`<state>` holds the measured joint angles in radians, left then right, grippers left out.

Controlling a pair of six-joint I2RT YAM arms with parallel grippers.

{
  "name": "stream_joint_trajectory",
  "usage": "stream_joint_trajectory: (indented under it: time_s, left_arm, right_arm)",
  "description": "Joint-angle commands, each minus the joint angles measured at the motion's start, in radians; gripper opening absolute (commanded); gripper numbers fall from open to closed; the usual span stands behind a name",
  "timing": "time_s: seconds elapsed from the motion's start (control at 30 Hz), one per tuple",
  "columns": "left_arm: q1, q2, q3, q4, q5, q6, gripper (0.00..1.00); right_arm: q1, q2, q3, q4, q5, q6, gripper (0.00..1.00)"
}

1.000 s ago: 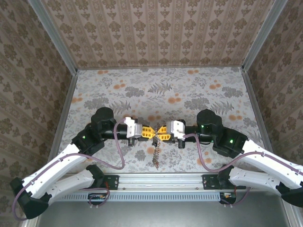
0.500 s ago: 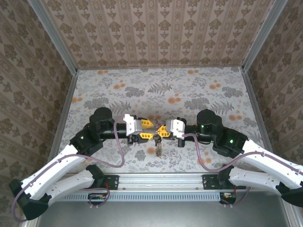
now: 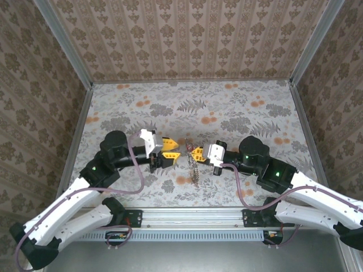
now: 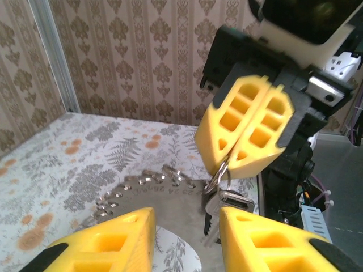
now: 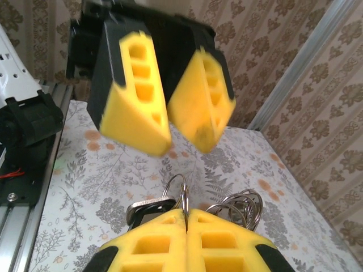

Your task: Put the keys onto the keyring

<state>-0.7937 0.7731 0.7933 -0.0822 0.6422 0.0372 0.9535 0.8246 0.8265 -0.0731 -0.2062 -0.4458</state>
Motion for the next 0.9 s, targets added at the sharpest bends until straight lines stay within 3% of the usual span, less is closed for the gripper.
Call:
stream_joint_trajectory:
  time_s: [0.0, 0.5, 0.87]
  left_arm:
    - [-0.016, 0.030, 0.021, 0.050, 0.010, -0.029, 0.35]
    - [-0.045, 0.050, 0.032, 0.062, 0.052, -0.002, 0.33]
    - [-0.051, 0.082, 0.049, 0.084, 0.064, 0.016, 0.25]
  right_arm:
    - [0.014, -0.029, -0.004, 0.091, 0.058, -0.017, 0.00]
    - [0.032, -0.013, -0.015, 0.101, 0.108, -0.041, 0.00]
    - [0.042, -0.010, -0.013, 0.100, 0.117, -0.048, 0.00]
